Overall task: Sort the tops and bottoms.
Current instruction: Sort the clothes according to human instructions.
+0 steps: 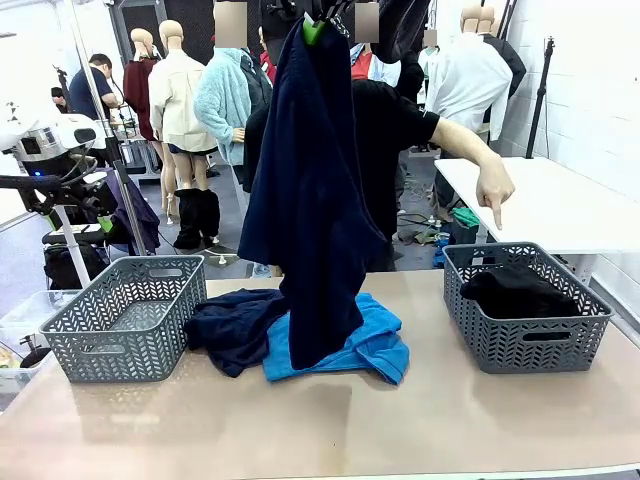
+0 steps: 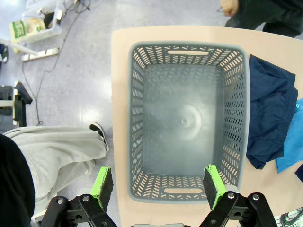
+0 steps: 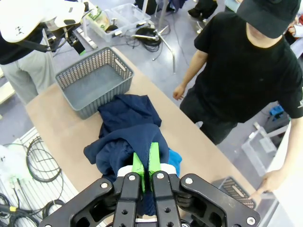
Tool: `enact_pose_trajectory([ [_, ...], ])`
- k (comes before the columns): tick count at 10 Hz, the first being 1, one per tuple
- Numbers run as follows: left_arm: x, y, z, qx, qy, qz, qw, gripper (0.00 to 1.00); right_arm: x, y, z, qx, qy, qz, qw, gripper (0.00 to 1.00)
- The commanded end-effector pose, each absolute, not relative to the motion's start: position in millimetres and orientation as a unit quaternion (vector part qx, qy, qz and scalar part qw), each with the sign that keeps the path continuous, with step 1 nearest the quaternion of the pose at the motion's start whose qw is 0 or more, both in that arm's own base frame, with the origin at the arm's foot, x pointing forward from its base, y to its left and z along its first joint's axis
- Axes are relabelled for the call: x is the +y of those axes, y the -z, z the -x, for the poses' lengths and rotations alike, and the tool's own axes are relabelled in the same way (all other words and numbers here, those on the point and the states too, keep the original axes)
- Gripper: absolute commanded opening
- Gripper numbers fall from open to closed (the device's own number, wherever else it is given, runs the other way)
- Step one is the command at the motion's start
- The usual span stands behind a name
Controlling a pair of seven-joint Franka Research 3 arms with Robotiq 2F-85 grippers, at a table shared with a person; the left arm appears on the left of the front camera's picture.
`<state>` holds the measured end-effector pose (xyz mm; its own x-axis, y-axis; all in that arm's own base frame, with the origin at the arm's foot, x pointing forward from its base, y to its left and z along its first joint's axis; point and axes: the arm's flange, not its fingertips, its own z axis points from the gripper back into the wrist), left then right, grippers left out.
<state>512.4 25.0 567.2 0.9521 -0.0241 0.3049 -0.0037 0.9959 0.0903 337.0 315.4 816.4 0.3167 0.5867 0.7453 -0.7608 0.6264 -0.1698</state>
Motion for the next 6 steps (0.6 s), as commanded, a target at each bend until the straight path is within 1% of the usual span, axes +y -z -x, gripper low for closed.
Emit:
enact_pose_trajectory([
  [1, 26.3, -568.4, -513.1, -0.158, 0.000, -0.038, 0.987, 1.00, 313.6, -819.1, -336.9, -0.409, -0.421, -0.102, 0.803, 0.00],
  [6, 26.3, -568.4, -513.1, -0.158, 0.000, -0.038, 0.987, 1.00, 313.6, -819.1, -336.9, -0.409, -0.421, -0.102, 0.803, 0.00],
])
